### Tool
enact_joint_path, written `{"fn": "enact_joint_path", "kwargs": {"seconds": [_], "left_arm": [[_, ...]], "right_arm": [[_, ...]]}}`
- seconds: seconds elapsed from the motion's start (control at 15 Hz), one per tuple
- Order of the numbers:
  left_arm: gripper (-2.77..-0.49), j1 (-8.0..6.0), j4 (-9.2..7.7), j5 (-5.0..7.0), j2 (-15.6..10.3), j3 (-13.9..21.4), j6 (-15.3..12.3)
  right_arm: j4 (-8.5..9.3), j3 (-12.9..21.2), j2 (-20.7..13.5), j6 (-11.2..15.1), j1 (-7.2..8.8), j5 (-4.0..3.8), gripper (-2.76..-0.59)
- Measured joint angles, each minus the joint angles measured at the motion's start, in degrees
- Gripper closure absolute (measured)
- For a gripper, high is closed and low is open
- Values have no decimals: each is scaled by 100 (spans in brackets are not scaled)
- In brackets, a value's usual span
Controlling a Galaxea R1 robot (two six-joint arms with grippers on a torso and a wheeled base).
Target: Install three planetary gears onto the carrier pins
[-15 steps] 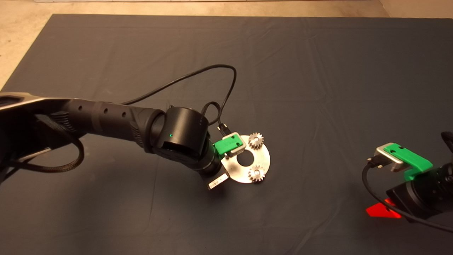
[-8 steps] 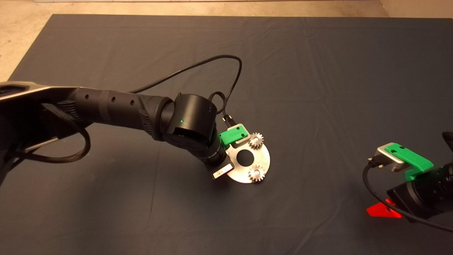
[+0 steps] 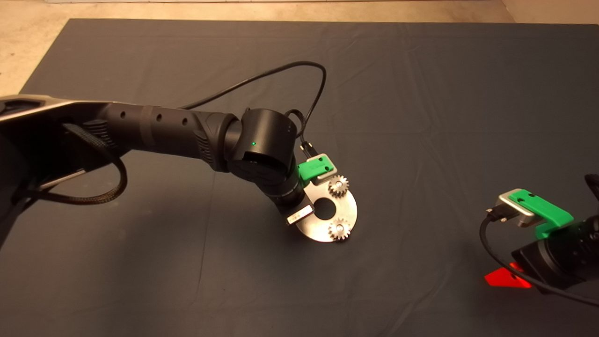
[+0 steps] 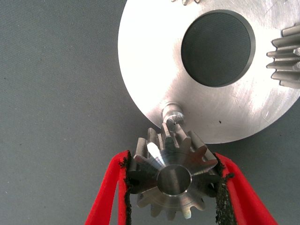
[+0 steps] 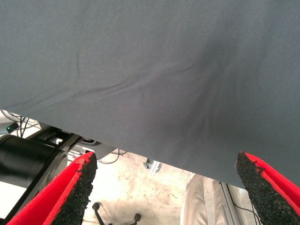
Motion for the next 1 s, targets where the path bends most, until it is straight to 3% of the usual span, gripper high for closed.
{"fn": "enact_joint_path", "kwargs": {"seconds": [1.0], "left_arm": [[-82, -13, -50, -2, 298, -256, 20]], "right_arm": [[5, 0, -232, -149, 2, -1, -220]]}}
